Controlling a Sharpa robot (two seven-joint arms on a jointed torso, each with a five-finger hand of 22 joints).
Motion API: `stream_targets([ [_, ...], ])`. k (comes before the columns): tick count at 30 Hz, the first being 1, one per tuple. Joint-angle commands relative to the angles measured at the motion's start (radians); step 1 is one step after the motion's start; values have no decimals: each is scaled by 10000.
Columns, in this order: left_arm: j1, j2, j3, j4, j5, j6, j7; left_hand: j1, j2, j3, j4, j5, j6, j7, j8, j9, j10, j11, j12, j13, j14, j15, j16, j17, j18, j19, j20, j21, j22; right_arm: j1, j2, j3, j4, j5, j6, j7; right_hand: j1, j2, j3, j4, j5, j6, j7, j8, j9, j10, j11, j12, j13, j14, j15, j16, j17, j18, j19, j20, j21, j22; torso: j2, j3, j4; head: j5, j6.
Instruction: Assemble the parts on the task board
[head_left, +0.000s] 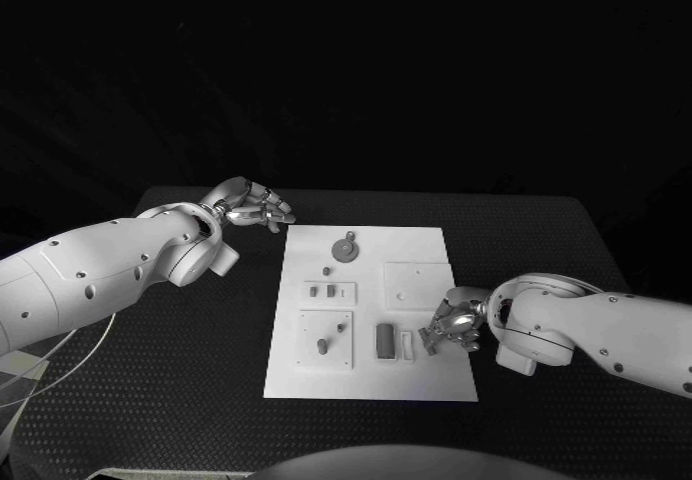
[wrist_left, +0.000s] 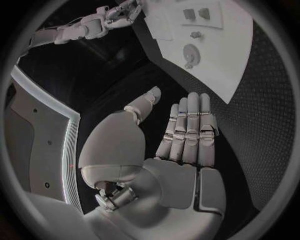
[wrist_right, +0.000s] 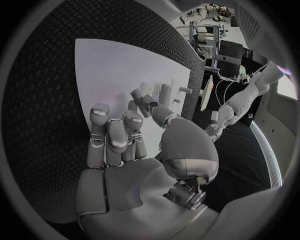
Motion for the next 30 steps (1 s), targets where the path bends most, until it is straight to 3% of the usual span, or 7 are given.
stream_targets([
  [1, 12, 1, 5, 31, -43, 113, 37, -112, -6, 6, 56, -46, 16, 2, 19, -7, -64, -21, 58, 14, 81, 13, -70, 12, -118, 5, 5, 5, -12, 0, 58, -2, -4, 927, -163, 21, 106, 190, -52, 31, 18, 55, 10, 40, 32, 35, -1, 36, -6, 22, -42, 49, 14, 315, -11, -7, 49, 149, 2, -6, 3, -4, -13],
  [10, 13, 10, 5, 37, -45, 131, 29, -109, -10, 6, 57, -47, 16, 2, 20, -7, -66, -21, 60, 17, 83, 13, -75, 19, -118, 5, 5, 5, -12, -1, 333, -6, -162, 1280, -310, -50, 70, 174, -78, 32, 15, 68, 7, 41, 26, 34, -3, 35, -8, 11, -47, 47, -11, 315, -13, -2, 49, 146, 1, -6, 10, -26, -25],
  [19, 13, 6, 5, 39, -46, 146, 11, -109, -17, 4, 58, -48, 15, 3, 19, -8, -70, -20, 62, 18, 84, 13, -80, 24, -119, 4, 6, 4, -13, -10, 599, -98, -489, 1271, -41, -155, 41, 177, -91, 35, 17, 67, 7, 36, 18, 28, -3, 31, -12, 2, -50, 44, -28, 315, -17, 2, 46, 143, 3, -2, 13, -17, -63],
  [30, 13, 2, 5, 45, -47, 155, 6, -112, -22, 2, 65, -49, 12, 4, 18, -9, -74, -19, 64, 20, 84, 14, -88, 31, -120, 4, 7, 4, -14, -13, 597, -169, -513, 1174, 143, -243, 9, 171, -105, 35, 17, 60, 9, 25, 5, 16, -1, 23, -16, -20, -52, 33, -72, 315, -27, 8, 42, 139, 4, 4, 1, -2, -52],
])
